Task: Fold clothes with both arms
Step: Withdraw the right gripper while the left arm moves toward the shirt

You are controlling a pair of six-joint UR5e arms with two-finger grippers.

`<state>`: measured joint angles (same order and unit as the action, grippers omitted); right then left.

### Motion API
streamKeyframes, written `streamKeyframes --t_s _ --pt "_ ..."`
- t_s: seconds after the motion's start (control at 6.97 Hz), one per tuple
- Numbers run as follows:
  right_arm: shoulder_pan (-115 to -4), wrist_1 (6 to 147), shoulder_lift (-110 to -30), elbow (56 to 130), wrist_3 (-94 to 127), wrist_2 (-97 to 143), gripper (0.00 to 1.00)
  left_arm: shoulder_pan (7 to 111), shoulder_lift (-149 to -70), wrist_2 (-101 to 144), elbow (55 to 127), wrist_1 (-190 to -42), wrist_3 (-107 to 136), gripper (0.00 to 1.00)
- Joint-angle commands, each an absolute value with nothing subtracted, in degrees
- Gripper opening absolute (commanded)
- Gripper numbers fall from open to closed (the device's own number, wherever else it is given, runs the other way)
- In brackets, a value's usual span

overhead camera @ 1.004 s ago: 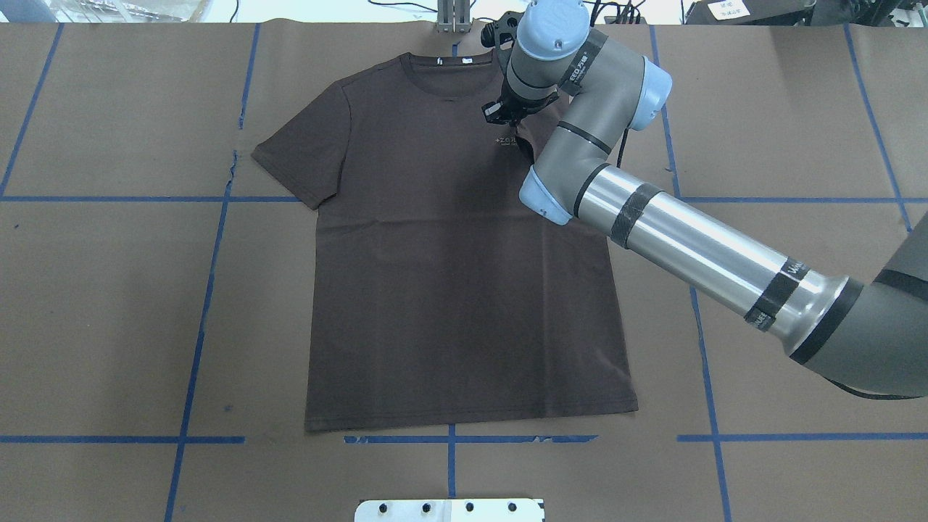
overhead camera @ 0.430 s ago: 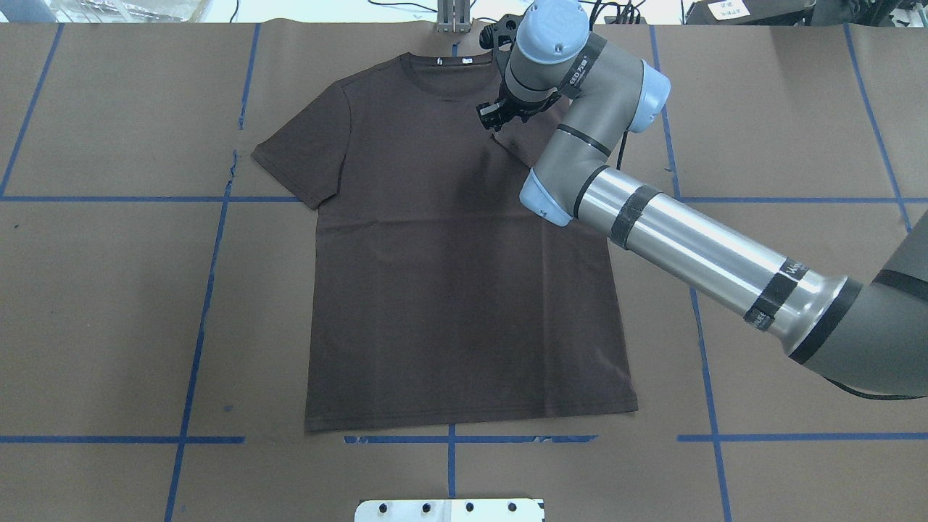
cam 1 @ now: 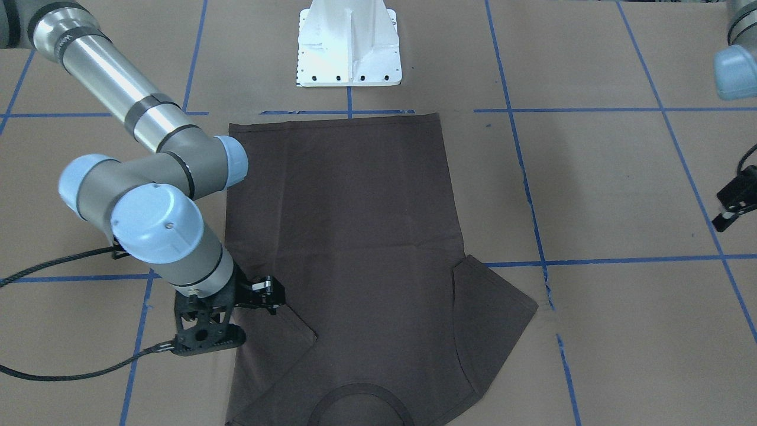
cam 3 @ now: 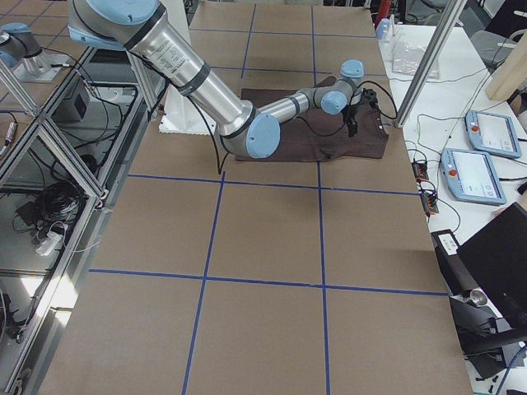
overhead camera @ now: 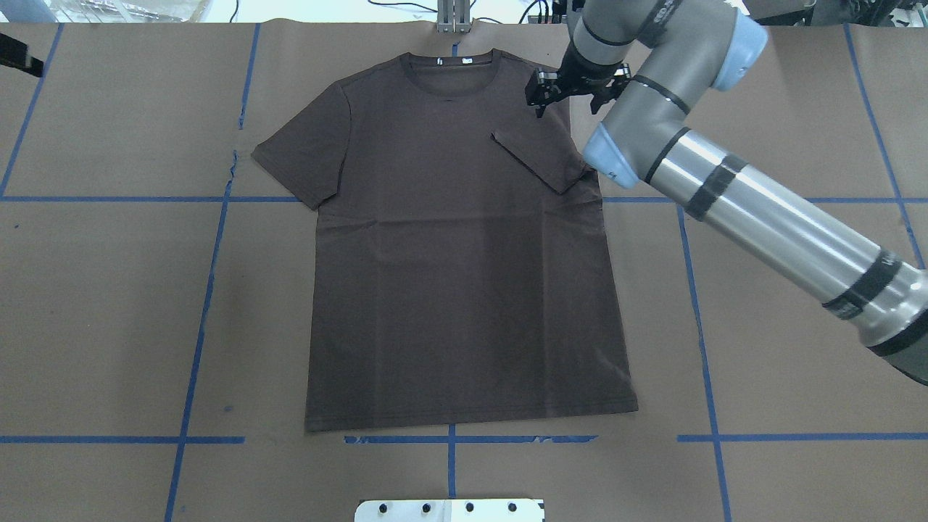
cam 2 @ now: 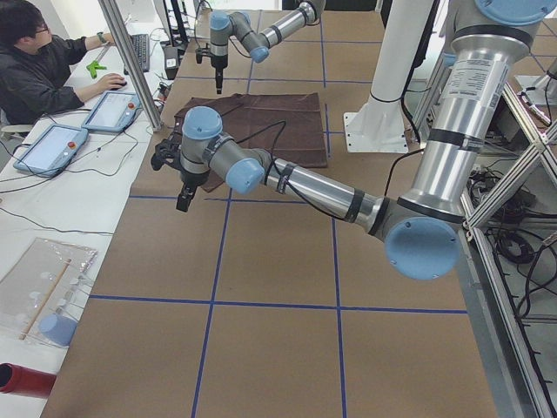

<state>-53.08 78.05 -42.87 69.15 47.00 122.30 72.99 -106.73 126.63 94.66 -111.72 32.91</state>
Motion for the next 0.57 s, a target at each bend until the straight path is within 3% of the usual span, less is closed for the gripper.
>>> streamKeyframes --t_s 0.0,0.29,0.43 --pt "-58.9 92.2 -53.4 86.8 47.2 128.7 1.00 60.1 -115.3 116.2 87.0 -119.1 51.7 1.00" --pt "-58.9 93.7 -55.8 90.8 47.2 128.9 1.00 52.4 -118.3 105.2 72.8 -138.9 62.3 1.00" --pt "-58.2 93.3 -55.9 90.9 46.8 128.2 1.00 50.6 -119.6 100.8 68.8 -141.5 62.4 1.00"
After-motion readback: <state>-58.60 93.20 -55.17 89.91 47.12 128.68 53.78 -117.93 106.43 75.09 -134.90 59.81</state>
